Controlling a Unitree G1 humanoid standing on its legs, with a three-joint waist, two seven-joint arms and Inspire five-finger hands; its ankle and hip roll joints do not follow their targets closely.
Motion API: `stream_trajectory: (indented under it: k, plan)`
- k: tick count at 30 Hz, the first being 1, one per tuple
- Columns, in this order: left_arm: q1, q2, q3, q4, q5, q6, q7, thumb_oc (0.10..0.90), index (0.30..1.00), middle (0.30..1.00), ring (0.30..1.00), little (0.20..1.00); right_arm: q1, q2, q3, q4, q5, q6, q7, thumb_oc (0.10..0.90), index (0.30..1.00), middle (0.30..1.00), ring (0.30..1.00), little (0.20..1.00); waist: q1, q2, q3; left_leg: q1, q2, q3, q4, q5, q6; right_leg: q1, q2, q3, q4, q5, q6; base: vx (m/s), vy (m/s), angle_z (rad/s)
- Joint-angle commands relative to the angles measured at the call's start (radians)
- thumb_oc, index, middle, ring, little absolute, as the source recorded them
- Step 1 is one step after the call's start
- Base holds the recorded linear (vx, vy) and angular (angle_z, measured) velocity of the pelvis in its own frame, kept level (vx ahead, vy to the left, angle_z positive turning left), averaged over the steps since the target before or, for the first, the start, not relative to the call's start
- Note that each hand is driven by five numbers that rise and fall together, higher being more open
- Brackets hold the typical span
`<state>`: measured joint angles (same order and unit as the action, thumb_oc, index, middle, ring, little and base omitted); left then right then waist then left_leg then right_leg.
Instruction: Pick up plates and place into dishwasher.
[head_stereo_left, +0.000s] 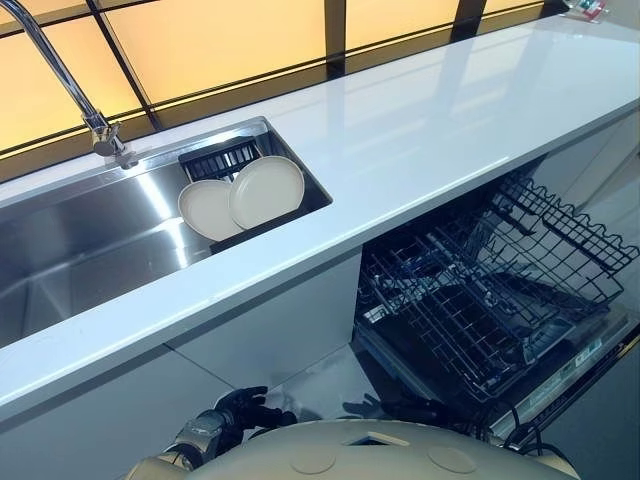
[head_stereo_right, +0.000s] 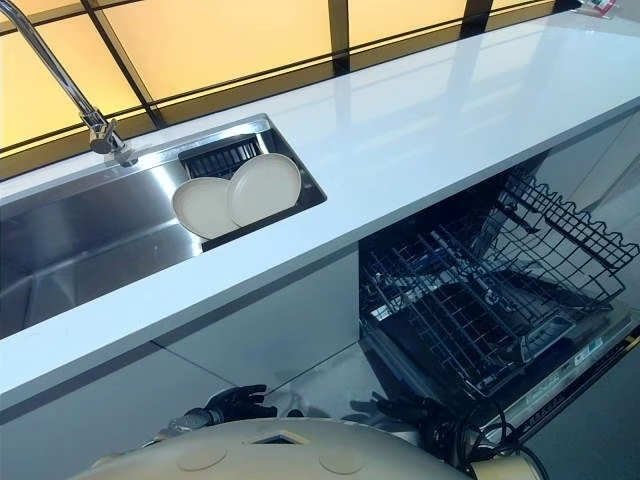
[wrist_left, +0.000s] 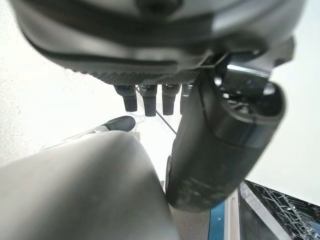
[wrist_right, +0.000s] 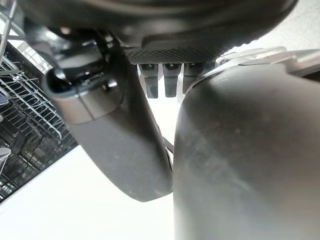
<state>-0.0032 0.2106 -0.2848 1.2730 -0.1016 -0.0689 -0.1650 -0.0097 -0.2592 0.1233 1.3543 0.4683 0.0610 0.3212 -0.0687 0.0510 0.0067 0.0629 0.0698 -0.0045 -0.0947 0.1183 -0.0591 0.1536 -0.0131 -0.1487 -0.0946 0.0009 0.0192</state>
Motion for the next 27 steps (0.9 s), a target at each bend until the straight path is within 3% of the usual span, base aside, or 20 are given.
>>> stream_trajectory:
  k: [1,19,23,27]
  plan:
    - [-0.029,-0.008,-0.025,0.046,0.01,-0.004,-0.042,0.8,0.9,0.9,0.9,0.9,-0.054,0.026,-0.011,0.059,-0.014,-0.005,0.008,0.8,0.9,0.9,0.9,0.9,0.032,-0.026,0.023,0.062,-0.105,0.05,0.018,-0.139,0.071,-0.038,0.04,0.004,0.076,-0.062,0.012,0.0,0.0,0.0]
    - [-0.028,-0.003,0.018,0.054,-0.027,0.001,-0.008,0.8,0.9,0.9,0.9,0.9,-0.058,0.022,-0.017,0.062,-0.018,-0.007,0.016,0.8,0.9,0.9,0.9,0.9,0.034,-0.024,0.022,0.059,-0.106,0.05,0.017,-0.135,0.068,-0.04,0.039,0.009,0.069,-0.054,0.013,0.0,0.0,0.0]
    - [-0.035,0.007,0.02,0.056,0.028,0.066,0.047,0.8,0.9,0.9,0.9,0.9,-0.061,0.021,-0.014,0.063,-0.026,-0.004,0.012,0.8,0.9,0.9,0.9,0.9,0.03,-0.021,0.021,0.058,-0.106,0.052,0.019,-0.134,0.066,-0.041,0.04,0.012,0.069,-0.054,0.014,0.0,0.0,0.0]
    - [-0.048,0.021,-0.012,0.039,0.067,0.112,-0.003,0.8,0.9,0.9,0.9,0.9,-0.066,0.01,-0.011,0.054,-0.04,0.008,0.006,0.8,0.9,0.9,0.9,0.9,0.021,-0.012,0.022,0.056,-0.104,0.06,0.021,-0.133,0.065,-0.044,0.04,0.017,0.073,-0.055,0.015,0.0,0.0,0.0]
